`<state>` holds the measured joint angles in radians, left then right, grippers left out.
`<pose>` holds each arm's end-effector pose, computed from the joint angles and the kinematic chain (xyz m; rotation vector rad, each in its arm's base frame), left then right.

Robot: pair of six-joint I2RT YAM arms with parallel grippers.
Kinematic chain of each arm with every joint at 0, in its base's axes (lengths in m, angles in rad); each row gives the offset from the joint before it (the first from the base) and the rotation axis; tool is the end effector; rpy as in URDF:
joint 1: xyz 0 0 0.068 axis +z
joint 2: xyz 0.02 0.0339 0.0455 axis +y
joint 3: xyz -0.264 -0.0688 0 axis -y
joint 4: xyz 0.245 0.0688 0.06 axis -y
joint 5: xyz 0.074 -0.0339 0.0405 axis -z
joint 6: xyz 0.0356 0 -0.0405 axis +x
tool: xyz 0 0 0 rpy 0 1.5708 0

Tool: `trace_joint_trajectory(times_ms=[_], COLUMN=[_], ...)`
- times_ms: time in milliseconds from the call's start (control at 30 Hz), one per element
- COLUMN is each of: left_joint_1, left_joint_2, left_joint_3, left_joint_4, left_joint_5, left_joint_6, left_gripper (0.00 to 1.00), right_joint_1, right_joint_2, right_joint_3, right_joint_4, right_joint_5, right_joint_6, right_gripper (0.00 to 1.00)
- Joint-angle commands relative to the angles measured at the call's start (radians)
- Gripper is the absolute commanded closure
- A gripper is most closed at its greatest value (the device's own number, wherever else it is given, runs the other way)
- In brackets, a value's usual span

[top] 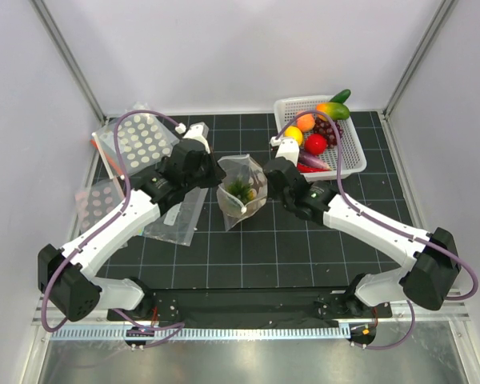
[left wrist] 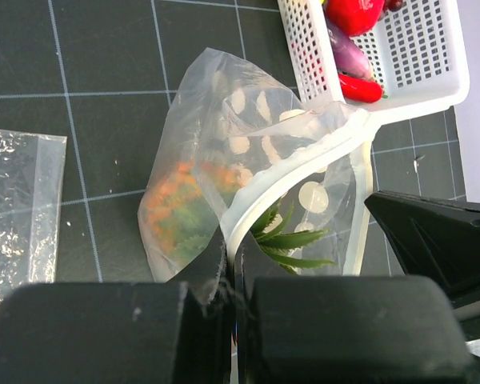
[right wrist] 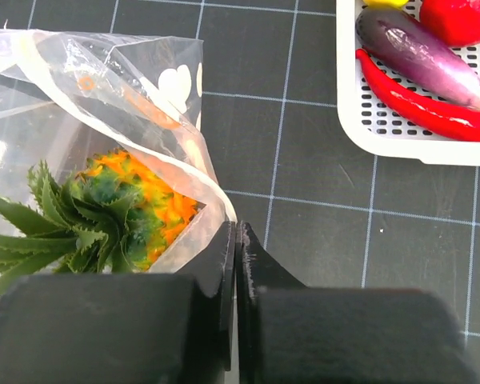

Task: Place the food in the zip-top bag and seal the zipper
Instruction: Adjust the zipper food storage bag at the center of the board.

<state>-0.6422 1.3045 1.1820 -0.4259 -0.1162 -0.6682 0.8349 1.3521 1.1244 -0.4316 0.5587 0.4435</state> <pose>0.2382 -0.1730 0.3408 -0.0997 2.1831 -0.6458 0.2135 0.2077 0.3105 -0.1187 2.1164 0.1305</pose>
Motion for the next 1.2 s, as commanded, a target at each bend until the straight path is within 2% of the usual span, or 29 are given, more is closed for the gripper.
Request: trace_joint_trajectory(times_ms=[0,67,100,133,200,300,433,567,667,867,967,1100,1167], left_joint_1=[-0.004,-0.004,-0.004,-0.004,-0.004,-0.004,-0.004,-0.004,-0.004,-0.004,-0.004,-0.004,-0.004], left_joint_2=[0.004,0.004,0.006,0.006,0.004,0.001,0.001,0.004,0.004,0.007,0.006,0.004,0.001], left_joint_3=[0.044,0.045,0.045,0.045,0.045,0.044,0.044,0.045,0.045,0.047,0.047,0.047,0.047], left_joint_4=[0.013,0.015,0.015,0.013,0.013,0.013,0.013,0.013,0.012,0.013,0.012,0.009,0.010], left_joint_5=[-0.013,-0.011,-0.011,-0.013,-0.014,-0.022,-0.017,-0.014,-0.016,-0.017,-0.019,-0.025,-0.027], left_joint_6=[0.019,0.019,0.021,0.019,0.019,0.021,0.019,0.019,0.019,0.021,0.022,0.024,0.024], left_gripper=[1.00,1.00,1.00,1.00,1.00,1.00,1.00,1.00,1.00,1.00,1.00,1.00,0.99], right_joint_1=[0.003,-0.005,-0.014,-0.020,-0.039,-0.072,-0.079,-0.089,-0.100,-0.099,-0.099,-0.099,-0.099], right_joint_2=[-0.025,-0.021,-0.019,-0.015,-0.004,0.024,0.035,0.050,0.050,0.019,0.033,0.087,0.117], right_joint_3=[0.029,0.029,0.025,0.020,0.018,0.023,0.018,0.012,-0.004,-0.057,-0.057,-0.049,-0.046], right_joint_4=[-0.002,0.001,0.005,0.008,0.016,0.014,0.028,0.056,0.086,0.155,0.162,0.154,0.159], right_joint_5=[0.001,-0.019,-0.037,-0.075,-0.126,-0.193,-0.244,-0.313,-0.365,-0.399,-0.408,-0.407,-0.417], right_joint_6=[-0.019,-0.014,-0.011,-0.006,0.009,0.029,0.035,0.047,0.064,0.073,0.084,0.110,0.123], right_gripper=[0.91,0.74,0.60,0.56,0.55,0.65,0.65,0.61,0.61,0.51,0.50,0.53,0.62])
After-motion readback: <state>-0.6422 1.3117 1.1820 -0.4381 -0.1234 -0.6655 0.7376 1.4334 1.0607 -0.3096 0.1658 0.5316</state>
